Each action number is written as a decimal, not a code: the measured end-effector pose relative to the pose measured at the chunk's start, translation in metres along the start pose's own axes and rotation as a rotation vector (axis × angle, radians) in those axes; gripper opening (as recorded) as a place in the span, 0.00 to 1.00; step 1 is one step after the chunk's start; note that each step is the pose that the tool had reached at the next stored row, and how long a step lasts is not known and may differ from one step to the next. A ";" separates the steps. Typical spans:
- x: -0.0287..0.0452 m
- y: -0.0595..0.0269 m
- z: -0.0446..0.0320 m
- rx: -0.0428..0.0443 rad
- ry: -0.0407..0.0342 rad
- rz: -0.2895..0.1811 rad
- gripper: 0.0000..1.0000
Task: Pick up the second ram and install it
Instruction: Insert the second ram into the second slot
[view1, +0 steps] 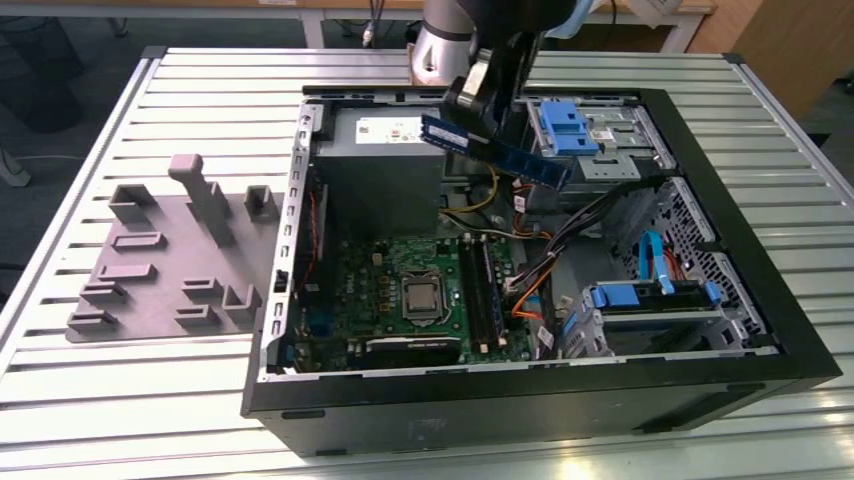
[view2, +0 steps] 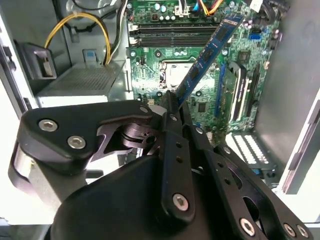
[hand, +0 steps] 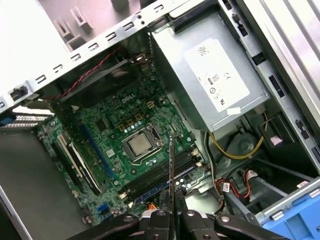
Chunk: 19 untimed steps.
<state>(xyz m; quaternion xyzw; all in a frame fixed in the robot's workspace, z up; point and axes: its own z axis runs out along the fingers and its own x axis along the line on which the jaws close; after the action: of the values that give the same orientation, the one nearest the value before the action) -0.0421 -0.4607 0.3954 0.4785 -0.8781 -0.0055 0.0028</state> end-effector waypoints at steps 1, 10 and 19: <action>0.0000 0.0000 0.0001 0.0000 -0.0002 0.015 0.14; -0.0002 0.0001 0.0007 0.0000 -0.0019 0.139 0.14; -0.0006 0.0003 0.0012 0.0001 -0.0033 0.259 0.14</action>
<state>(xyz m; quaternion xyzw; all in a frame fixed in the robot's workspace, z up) -0.0421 -0.4601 0.3942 0.3609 -0.9326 -0.0058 0.0020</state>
